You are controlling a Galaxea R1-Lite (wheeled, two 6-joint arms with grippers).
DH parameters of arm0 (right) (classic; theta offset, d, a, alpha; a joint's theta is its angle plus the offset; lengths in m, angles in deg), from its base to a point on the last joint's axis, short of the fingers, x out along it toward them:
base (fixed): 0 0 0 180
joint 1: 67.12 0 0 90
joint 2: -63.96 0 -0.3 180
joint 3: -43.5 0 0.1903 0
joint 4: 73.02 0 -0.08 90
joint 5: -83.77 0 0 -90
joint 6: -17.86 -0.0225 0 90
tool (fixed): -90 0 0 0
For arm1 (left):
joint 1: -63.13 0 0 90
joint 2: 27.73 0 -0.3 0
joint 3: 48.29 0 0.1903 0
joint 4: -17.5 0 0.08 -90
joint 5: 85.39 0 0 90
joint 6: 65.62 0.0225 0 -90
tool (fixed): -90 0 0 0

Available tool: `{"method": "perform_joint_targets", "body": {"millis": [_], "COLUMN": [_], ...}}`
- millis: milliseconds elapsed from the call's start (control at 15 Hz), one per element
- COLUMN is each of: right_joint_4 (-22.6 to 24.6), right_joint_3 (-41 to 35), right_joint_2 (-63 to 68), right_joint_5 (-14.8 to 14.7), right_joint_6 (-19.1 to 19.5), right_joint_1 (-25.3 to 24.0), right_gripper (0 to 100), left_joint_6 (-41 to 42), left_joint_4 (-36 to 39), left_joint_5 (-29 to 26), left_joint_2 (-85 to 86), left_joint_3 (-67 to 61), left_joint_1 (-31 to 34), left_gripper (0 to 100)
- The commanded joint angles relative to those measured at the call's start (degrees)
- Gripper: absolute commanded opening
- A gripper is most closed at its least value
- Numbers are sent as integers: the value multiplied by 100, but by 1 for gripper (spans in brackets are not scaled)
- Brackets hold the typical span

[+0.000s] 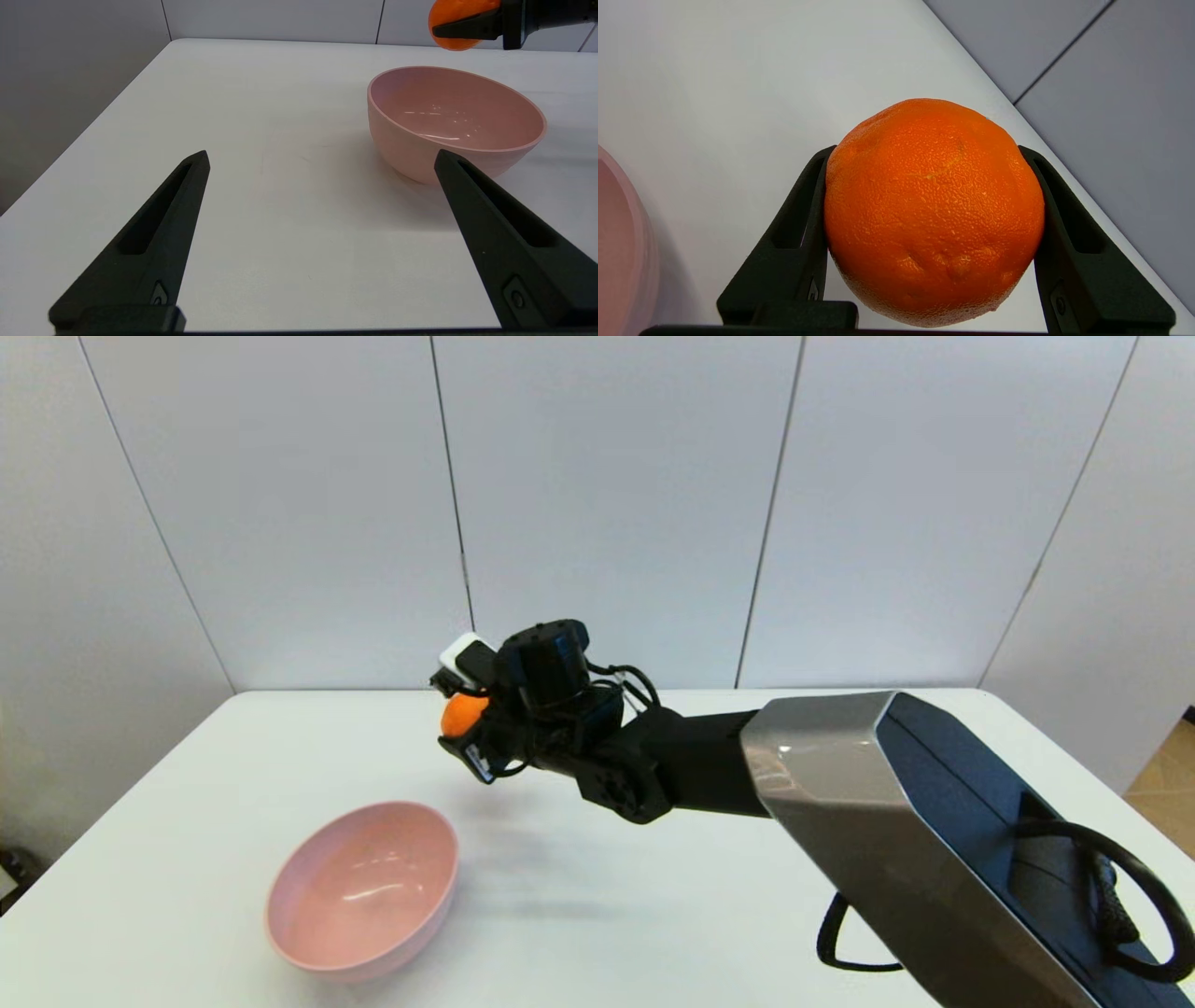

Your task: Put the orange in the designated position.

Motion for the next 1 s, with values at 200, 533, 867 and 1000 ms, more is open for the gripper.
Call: {"method": "perform_joint_targets", "body": {"millis": [200, 533, 867, 1000], "right_joint_4": [563, 730, 748, 748], "right_joint_3": [-9, -9, -1, -1], "right_joint_2": [354, 512, 574, 583], "right_joint_5": [-8, -8, 0, 0], "right_joint_6": [-150, -158, -220, -220], "right_joint_1": [-141, -141, -150, -159], "right_gripper": [0, 0, 0, 0], "left_joint_6": [-2, -2, -2, -2], "left_joint_4": [-2, 6, -2, 6], "left_joint_5": [0, 0, 0, 0], "left_joint_2": [1, -7, -7, 1], "left_joint_3": [0, 0, 0, 0], "left_joint_1": [1, 1, 1, 1], "left_gripper": [100, 100, 100, 100]}}
